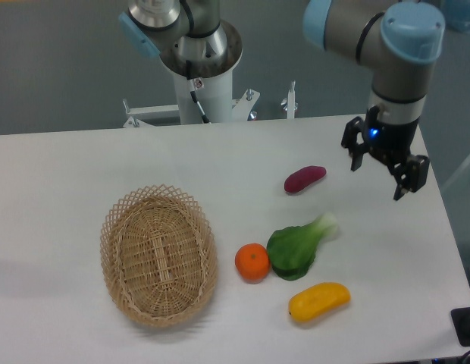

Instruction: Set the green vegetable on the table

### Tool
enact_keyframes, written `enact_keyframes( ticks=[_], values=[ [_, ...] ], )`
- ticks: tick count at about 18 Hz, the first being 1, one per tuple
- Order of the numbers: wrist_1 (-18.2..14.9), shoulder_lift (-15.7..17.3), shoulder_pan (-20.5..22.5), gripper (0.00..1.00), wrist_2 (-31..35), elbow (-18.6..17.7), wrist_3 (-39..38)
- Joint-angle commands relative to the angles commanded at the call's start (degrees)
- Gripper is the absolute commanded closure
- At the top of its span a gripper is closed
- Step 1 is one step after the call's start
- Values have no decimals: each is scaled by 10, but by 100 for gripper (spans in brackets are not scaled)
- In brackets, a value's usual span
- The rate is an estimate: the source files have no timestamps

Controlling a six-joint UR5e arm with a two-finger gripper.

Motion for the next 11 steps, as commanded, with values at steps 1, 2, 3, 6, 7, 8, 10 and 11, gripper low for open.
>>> enact_keyframes(
  ticks=[1, 2, 3, 6, 7, 8, 10, 11],
  values=[
    [-1, 0, 2, 0, 0, 0, 2],
    [-4, 0, 4, 0, 0, 0, 3],
    [-7, 1, 5, 0, 0, 0, 3],
    [-8, 4, 7, 0, 0, -1, 4],
    [-8, 4, 7, 0, -1, -1, 4],
    [-8, 4, 8, 0, -1, -1, 4],
    [-8, 4, 7, 0, -2, -1, 3],
    [-8, 4, 7, 0, -2, 0, 3]
  ],
)
